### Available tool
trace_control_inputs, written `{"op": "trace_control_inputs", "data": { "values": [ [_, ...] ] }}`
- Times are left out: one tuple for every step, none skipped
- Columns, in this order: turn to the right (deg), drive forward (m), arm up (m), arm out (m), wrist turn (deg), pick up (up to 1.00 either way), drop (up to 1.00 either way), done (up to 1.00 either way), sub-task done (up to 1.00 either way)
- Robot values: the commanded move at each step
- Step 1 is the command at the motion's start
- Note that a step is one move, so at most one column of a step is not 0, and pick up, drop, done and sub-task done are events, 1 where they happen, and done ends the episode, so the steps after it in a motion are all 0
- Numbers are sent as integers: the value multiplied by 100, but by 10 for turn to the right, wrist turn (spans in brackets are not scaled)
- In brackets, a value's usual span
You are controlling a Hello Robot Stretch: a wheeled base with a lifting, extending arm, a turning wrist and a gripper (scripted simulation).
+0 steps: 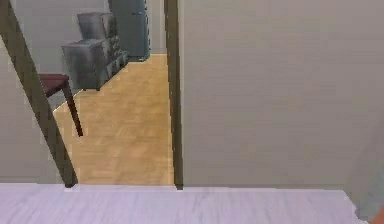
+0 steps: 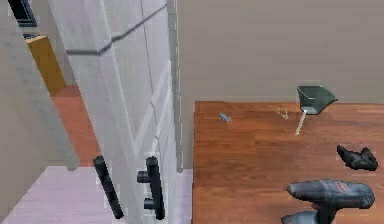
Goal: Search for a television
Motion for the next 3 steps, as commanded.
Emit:
{"op": "trace_control_inputs", "data": {
  "values": [
    [120, 0, 0, 0, 0, 0, 0, 0, 0],
    [0, 75, 0, 0, 0, 0, 0, 0, 0],
    [450, 0, 0, 0, 0, 0, 0, 0, 0]
  ]
}}
